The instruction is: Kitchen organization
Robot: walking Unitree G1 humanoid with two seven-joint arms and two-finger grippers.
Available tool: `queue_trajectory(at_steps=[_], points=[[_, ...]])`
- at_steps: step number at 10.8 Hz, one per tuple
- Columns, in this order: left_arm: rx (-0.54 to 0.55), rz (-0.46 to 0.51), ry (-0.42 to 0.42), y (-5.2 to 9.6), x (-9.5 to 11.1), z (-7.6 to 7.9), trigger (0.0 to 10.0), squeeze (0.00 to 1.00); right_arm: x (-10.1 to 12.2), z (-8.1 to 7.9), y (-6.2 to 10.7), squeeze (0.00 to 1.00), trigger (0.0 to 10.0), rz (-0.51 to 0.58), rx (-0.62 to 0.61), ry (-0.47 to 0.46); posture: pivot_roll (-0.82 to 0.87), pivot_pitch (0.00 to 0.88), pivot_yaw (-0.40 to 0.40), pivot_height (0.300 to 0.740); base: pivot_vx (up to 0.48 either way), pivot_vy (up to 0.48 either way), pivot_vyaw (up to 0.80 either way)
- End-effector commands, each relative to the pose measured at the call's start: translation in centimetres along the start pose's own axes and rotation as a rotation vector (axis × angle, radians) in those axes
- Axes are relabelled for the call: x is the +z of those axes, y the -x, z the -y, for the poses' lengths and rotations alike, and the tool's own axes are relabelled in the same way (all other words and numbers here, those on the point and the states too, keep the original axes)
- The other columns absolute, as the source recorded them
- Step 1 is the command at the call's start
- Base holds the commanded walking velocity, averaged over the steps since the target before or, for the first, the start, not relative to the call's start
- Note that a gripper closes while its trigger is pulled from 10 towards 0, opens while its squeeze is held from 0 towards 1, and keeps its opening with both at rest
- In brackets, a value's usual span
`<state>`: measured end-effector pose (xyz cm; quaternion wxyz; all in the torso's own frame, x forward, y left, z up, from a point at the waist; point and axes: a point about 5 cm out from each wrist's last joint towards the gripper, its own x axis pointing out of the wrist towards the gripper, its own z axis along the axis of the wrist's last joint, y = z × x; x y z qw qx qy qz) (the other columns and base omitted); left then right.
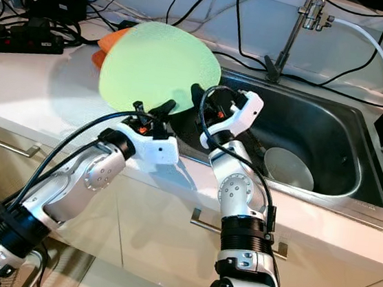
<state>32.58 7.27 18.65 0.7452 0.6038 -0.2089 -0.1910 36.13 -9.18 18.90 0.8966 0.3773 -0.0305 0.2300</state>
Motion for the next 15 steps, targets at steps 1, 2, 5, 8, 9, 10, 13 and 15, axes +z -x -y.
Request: queue_trajectory(at_steps=[1,2,5,8,9,10,13,15], points=[[0.028,0.069,-0.009,0.0,1.2,-0.8,10.0,0.00,0.9,0.1,-0.2,0.00,0.0,0.024,-0.003,0.025,0.24,0.000,-0.059,0.740,0.000,0.000,0.00],[0.020,0.073,-0.010,0.0,1.3,-0.7,10.0,0.00,0.8,0.2,-0.1,0.00,0.0,0.025,-0.004,0.016,0.24,0.000,-0.059,0.740,0.000,0.000,0.00],[-0.003,0.084,0.014,0.1,1.3,-0.4,10.0,1.00,0.9,0.2,-0.1,0.00,0.0,0.028,-0.006,0.000,0.24,0.000,-0.058,0.740,0.000,0.000,0.00],[0.002,0.090,0.018,0.0,1.4,-0.6,10.0,1.00,1.4,0.4,-0.3,0.00,0.0,0.055,-0.030,-0.032,0.24,0.000,-0.058,0.740,0.000,0.000,0.00],[0.013,0.090,0.018,0.0,1.4,-0.7,10.0,1.00,1.7,0.6,-0.3,0.00,0.0,0.069,-0.051,-0.036,0.24,0.000,-0.059,0.740,0.000,0.000,0.00],[0.022,0.092,0.022,0.0,1.5,-0.8,10.0,0.00,2.2,1.4,-0.3,0.00,0.0,0.102,-0.123,-0.061,0.24,0.000,-0.060,0.740,0.000,0.000,0.00],[0.030,0.094,0.043,0.0,1.5,-0.9,10.0,0.00,4.4,2.6,-0.4,0.00,0.0,0.215,-0.212,-0.135,0.25,0.000,-0.062,0.740,0.000,0.000,0.00],[0.038,0.087,0.055,0.1,1.4,-1.0,10.0,0.00,6.6,3.7,-0.1,0.00,0.0,0.331,-0.264,-0.224,0.25,0.000,-0.063,0.740,0.000,0.000,0.00]])
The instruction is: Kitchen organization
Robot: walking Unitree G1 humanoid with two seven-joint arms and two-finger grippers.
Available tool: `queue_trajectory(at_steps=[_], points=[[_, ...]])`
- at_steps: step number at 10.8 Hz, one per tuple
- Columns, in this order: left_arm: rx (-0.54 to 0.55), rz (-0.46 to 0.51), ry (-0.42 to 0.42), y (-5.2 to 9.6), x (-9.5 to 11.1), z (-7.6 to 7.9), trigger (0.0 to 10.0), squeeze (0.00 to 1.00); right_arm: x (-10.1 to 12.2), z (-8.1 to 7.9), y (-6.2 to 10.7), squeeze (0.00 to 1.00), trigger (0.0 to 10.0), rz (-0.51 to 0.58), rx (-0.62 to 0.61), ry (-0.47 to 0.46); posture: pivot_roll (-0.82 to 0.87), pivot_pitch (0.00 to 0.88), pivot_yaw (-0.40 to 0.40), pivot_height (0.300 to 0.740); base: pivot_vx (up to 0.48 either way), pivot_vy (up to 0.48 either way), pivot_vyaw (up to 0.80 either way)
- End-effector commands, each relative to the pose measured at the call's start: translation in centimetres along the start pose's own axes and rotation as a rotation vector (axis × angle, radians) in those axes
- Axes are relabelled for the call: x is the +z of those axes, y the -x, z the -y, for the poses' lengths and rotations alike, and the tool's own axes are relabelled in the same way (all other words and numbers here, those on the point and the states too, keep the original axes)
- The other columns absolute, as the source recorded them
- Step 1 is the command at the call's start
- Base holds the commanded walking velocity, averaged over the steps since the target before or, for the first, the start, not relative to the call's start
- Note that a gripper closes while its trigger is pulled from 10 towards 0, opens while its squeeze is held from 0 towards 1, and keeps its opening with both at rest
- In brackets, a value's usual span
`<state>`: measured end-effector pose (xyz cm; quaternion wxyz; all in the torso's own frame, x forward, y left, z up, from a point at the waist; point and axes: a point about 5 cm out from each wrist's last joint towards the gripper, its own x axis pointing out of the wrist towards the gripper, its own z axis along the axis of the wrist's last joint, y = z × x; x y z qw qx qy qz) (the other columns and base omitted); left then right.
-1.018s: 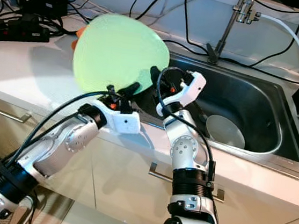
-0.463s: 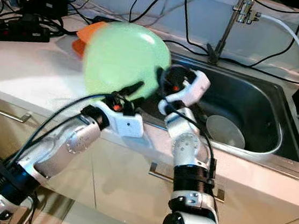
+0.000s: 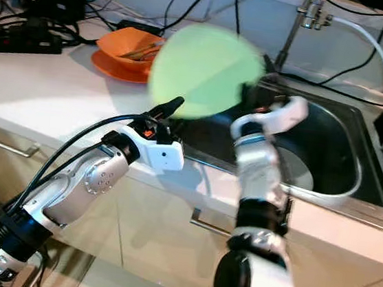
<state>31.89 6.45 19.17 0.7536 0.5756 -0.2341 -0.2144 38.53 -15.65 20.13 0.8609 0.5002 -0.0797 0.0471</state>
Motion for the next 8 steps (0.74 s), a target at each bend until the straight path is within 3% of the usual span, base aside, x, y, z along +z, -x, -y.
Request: queue_trajectory(at_steps=[1,2,3,4,5,6,7,8], points=[[0.028,0.004,0.028,0.0,0.2,-0.5,10.0,0.00,1.8,-0.2,-0.4,0.00,0.0,0.085,-0.003,-0.015,0.25,0.000,-0.064,0.740,0.000,0.000,0.00],[0.047,-0.022,0.152,0.2,-0.2,-0.3,10.0,0.00,2.8,0.3,-0.4,0.00,0.0,0.133,-0.029,-0.008,0.25,0.000,-0.064,0.740,0.000,0.000,0.00],[0.095,-0.062,0.455,0.5,-0.7,0.1,10.0,0.00,3.9,0.6,-0.3,0.00,0.0,0.183,-0.043,0.044,0.25,0.000,-0.065,0.740,0.000,0.000,0.00],[0.100,-0.099,0.646,0.9,-1.3,0.8,10.0,0.00,4.6,0.9,-0.3,0.00,10.0,0.212,-0.054,0.109,0.25,0.000,-0.063,0.740,0.000,0.000,0.00],[0.090,-0.134,0.797,1.3,-1.8,1.6,10.0,0.00,5.0,1.3,-0.2,0.00,10.0,0.236,-0.071,0.164,0.25,0.000,-0.063,0.740,0.000,0.000,0.00],[0.108,-0.189,1.117,1.7,-2.6,2.6,10.0,0.00,5.0,1.7,-0.2,0.00,10.0,0.228,-0.089,0.275,0.25,0.000,-0.063,0.740,0.000,0.000,0.00],[0.093,-0.197,1.185,1.8,-2.6,2.9,10.0,0.00,4.8,1.7,-0.3,0.00,10.0,0.215,-0.081,0.342,0.25,0.000,-0.063,0.740,0.000,0.000,0.00],[0.067,-0.207,1.312,2.1,-2.6,3.3,10.0,0.00,4.2,1.8,-0.4,0.00,10.0,0.186,-0.070,0.491,0.25,0.000,-0.063,0.740,0.000,0.000,0.00]])
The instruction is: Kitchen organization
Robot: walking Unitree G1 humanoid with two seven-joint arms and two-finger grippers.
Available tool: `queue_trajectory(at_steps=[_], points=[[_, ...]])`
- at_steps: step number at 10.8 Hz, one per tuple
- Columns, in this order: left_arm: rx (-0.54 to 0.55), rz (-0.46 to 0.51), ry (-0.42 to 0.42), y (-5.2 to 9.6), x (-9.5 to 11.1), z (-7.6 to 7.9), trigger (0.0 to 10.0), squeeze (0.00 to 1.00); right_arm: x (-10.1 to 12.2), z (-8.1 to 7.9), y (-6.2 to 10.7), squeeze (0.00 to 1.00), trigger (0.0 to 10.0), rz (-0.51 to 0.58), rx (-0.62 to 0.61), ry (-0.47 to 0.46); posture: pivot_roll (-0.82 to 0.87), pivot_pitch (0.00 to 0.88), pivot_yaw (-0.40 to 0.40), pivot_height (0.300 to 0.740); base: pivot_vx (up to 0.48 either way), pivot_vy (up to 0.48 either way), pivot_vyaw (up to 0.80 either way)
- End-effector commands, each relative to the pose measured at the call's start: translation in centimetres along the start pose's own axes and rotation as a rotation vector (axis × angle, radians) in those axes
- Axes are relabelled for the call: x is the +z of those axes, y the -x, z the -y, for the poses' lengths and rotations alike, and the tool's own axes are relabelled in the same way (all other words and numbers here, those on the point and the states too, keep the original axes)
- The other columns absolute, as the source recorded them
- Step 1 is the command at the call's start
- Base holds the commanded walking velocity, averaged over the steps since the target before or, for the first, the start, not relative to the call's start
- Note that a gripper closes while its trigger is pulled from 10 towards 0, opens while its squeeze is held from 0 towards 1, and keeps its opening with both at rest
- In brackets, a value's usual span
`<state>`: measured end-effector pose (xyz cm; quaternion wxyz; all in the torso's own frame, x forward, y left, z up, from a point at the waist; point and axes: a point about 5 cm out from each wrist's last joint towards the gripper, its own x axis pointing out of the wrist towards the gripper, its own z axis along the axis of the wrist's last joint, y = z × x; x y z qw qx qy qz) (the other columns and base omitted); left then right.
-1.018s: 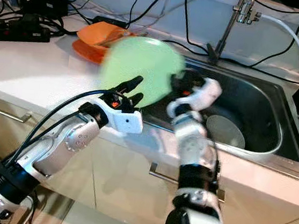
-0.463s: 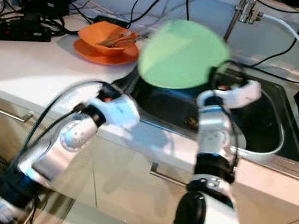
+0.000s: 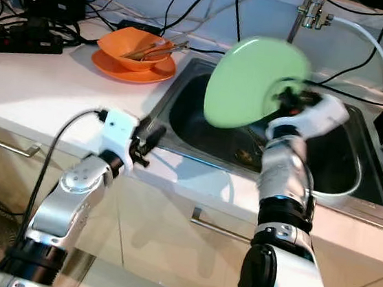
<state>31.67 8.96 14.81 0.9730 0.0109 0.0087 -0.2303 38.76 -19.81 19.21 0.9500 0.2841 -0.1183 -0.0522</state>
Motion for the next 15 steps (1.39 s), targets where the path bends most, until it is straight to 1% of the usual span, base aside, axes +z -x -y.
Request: queue_trajectory(at_steps=[1,2,3,4,5,7,11,13,14,15], points=[[-0.037,-0.011,0.000,0.1,0.1,0.1,10.0,0.00,0.6,-0.2,-0.3,0.00,10.0,0.031,0.026,0.083,0.26,0.000,-0.064,0.740,0.000,0.000,0.00],[-0.046,-0.016,-0.014,0.2,0.0,0.2,10.0,0.00,0.3,-0.1,-0.3,0.00,10.0,0.021,0.023,0.110,0.26,0.000,-0.065,0.740,0.000,0.000,0.00],[-0.084,-0.026,0.011,0.5,0.5,0.6,10.0,0.00,-0.8,0.1,-0.2,0.00,10.0,-0.028,0.019,0.165,0.26,0.000,-0.066,0.740,0.000,0.000,0.00],[-0.098,-0.035,0.028,0.6,0.6,0.8,10.0,0.00,-1.3,0.2,-0.2,0.00,10.0,-0.050,0.015,0.174,0.26,0.000,-0.066,0.740,0.000,0.000,0.00],[-0.124,-0.065,0.034,0.7,0.7,1.0,10.0,0.00,-2.4,0.2,0.0,0.00,10.0,-0.099,0.009,0.200,0.28,0.000,-0.070,0.740,0.000,0.000,0.00],[-0.181,-0.104,0.061,0.9,0.6,1.6,10.0,0.00,-4.0,0.3,0.5,0.00,10.0,-0.164,0.013,0.240,0.28,0.000,-0.068,0.740,0.000,0.000,0.00],[-0.195,-0.157,0.057,1.0,0.6,2.2,10.0,0.00,-5.4,0.1,0.9,0.00,10.0,-0.246,0.029,0.300,0.28,0.001,-0.074,0.740,0.000,0.000,0.00],[-0.197,-0.175,0.051,1.0,0.5,2.4,10.0,0.00,-6.0,-0.2,1.1,0.00,10.0,-0.270,0.049,0.306,0.28,0.003,-0.076,0.740,0.000,0.000,0.00],[-0.199,-0.192,0.043,1.0,0.3,2.4,10.0,0.00,-6.6,-0.3,1.3,0.00,10.0,-0.306,0.061,0.316,0.29,0.004,-0.079,0.740,0.000,0.000,0.00],[-0.198,-0.200,0.043,1.2,0.1,2.4,10.0,0.00,-6.9,-0.5,1.4,0.00,10.0,-0.318,0.064,0.308,0.29,0.004,-0.079,0.740,0.000,0.000,0.00]])
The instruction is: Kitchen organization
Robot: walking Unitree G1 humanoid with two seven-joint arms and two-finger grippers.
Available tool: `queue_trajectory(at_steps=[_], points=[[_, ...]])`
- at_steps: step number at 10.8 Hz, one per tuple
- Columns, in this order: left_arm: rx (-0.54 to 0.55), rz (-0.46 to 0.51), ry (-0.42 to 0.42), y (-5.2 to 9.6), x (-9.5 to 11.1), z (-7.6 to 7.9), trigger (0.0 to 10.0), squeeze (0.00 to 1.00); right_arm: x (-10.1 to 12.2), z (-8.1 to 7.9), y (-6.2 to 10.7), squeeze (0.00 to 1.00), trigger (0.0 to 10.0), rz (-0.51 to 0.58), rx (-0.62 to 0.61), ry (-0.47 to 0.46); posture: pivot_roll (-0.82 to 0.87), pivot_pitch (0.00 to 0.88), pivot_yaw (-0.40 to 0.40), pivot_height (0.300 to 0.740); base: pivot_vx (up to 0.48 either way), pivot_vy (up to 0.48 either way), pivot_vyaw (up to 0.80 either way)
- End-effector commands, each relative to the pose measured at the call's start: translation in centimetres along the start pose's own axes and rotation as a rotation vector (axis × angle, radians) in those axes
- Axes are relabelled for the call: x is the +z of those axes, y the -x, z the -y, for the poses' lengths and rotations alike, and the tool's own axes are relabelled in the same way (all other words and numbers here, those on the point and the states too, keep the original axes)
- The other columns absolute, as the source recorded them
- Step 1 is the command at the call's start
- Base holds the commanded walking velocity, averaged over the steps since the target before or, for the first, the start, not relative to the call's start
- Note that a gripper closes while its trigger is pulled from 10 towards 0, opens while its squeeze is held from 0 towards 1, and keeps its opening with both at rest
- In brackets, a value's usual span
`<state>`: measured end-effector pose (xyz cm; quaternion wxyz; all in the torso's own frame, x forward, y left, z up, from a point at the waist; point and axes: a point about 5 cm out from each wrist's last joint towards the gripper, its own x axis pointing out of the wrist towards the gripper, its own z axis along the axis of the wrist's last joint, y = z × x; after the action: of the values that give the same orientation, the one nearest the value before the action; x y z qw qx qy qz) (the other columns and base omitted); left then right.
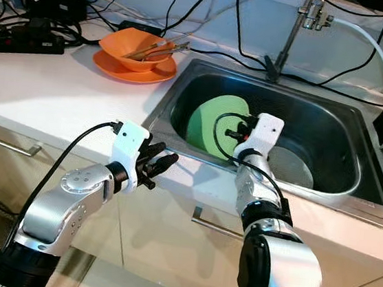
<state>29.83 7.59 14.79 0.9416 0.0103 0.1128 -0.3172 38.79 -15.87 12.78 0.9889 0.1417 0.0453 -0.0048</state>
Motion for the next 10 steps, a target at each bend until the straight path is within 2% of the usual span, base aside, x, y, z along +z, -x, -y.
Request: queue_trajectory(at_steps=[1,2,3,7,8,10], points=[[-0.011,-0.005,-0.006,0.1,0.1,0.5,10.0,0.00,0.6,-0.7,-0.3,0.50,10.0,0.010,0.033,0.012,0.29,0.004,-0.079,0.740,0.000,0.000,0.00],[-0.012,-0.006,-0.005,0.1,0.1,0.5,10.0,0.00,0.5,-0.8,-0.3,0.56,10.0,0.007,0.037,0.026,0.29,0.003,-0.079,0.740,0.000,0.000,0.00],[-0.012,-0.010,-0.006,0.0,0.1,0.5,10.0,0.00,0.5,-0.9,-0.3,0.00,10.0,0.004,0.040,0.035,0.29,0.003,-0.079,0.740,0.000,0.000,0.00],[-0.010,-0.014,-0.008,0.0,0.0,0.5,10.0,0.00,0.6,-1.1,-0.3,0.00,10.0,0.011,0.052,0.036,0.29,0.003,-0.080,0.740,0.000,0.000,0.00],[-0.007,-0.009,-0.011,0.0,0.0,0.5,10.0,0.00,1.2,-1.5,-0.4,0.00,10.0,0.046,0.069,0.077,0.29,0.003,-0.080,0.740,0.000,0.000,0.00],[0.008,0.010,-0.007,-0.1,0.3,0.3,10.0,0.00,2.1,-1.1,-0.5,0.00,10.0,0.093,0.061,0.141,0.28,0.002,-0.080,0.740,0.000,0.000,0.00]])
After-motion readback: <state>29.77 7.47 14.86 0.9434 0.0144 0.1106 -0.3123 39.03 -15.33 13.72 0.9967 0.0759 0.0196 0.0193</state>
